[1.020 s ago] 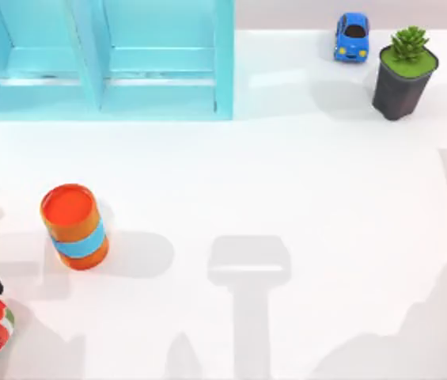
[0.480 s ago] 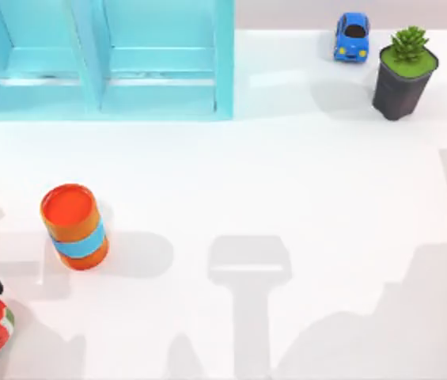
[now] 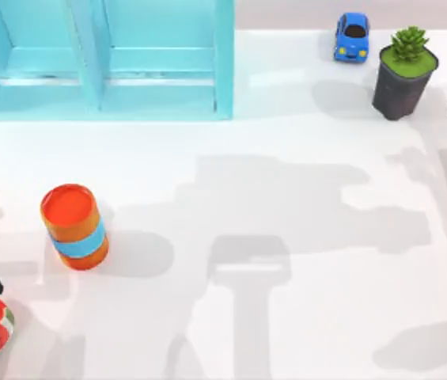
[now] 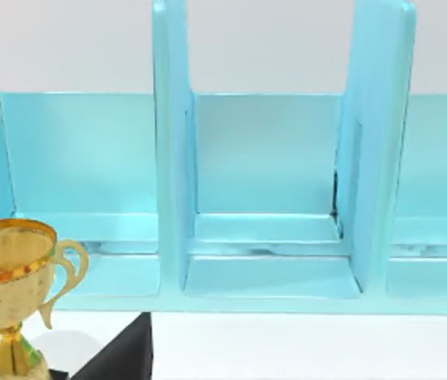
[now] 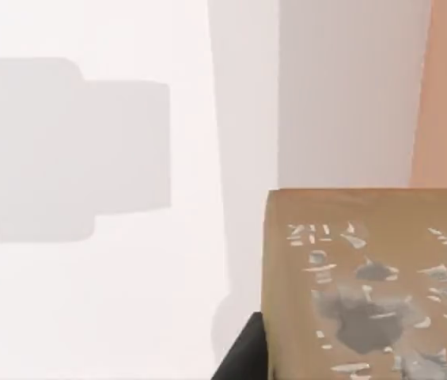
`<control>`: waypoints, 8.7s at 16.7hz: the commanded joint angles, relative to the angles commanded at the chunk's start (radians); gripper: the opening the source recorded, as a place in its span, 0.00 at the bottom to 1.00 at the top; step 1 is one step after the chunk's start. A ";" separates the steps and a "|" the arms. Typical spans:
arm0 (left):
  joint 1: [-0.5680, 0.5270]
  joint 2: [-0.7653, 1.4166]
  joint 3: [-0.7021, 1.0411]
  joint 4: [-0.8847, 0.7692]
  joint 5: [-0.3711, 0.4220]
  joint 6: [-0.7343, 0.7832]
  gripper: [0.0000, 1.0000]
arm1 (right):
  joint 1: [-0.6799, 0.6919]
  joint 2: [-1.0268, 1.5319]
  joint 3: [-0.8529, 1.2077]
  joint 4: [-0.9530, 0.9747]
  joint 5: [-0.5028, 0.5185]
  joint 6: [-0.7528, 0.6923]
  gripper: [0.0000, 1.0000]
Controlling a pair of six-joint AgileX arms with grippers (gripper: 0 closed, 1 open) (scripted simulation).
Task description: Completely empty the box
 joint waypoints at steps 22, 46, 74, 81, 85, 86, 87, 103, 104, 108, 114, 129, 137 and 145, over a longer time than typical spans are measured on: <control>0.000 0.000 0.000 0.000 0.000 0.000 1.00 | 0.629 0.266 0.043 0.257 -0.001 0.633 0.00; 0.000 0.000 0.000 0.000 0.000 0.000 1.00 | 0.629 0.267 0.039 0.262 -0.001 0.633 1.00; 0.000 0.000 0.000 0.000 0.000 0.000 1.00 | -0.016 0.145 0.242 -0.077 -0.006 -0.001 1.00; 0.000 0.000 0.000 0.000 0.000 0.000 1.00 | -0.466 0.058 0.184 -0.097 -0.010 -0.450 1.00; 0.000 0.000 0.000 0.000 0.000 0.000 1.00 | -0.505 0.045 0.175 -0.097 -0.010 -0.489 1.00; 0.000 0.000 0.000 0.000 0.000 0.000 1.00 | -0.505 0.045 0.175 -0.097 -0.010 -0.489 1.00; 0.000 0.000 0.000 0.000 0.000 0.000 1.00 | -0.502 0.049 0.178 -0.096 -0.009 -0.488 1.00; 0.000 0.000 0.000 0.000 0.000 0.000 1.00 | -0.501 0.088 -0.161 0.281 -0.010 -0.484 1.00; 0.000 0.000 0.000 0.000 0.000 0.000 1.00 | -0.501 0.088 -0.161 0.281 -0.010 -0.484 1.00; 0.000 0.000 0.000 0.000 0.000 0.000 1.00 | -0.501 0.088 -0.161 0.281 -0.010 -0.484 0.85; 0.000 0.000 0.000 0.000 0.000 0.000 1.00 | -0.501 0.088 -0.161 0.281 -0.010 -0.484 0.40; 0.000 0.000 0.000 0.000 0.000 0.000 1.00 | -0.501 0.085 -0.159 0.279 -0.011 -0.482 0.00; 0.000 0.000 0.000 0.000 0.000 0.000 1.00 | -0.442 -0.058 0.108 -0.012 -0.028 -0.506 0.00; 0.000 0.000 0.000 0.000 0.000 0.000 1.00 | -0.483 0.016 0.334 -0.245 -0.026 -0.489 0.00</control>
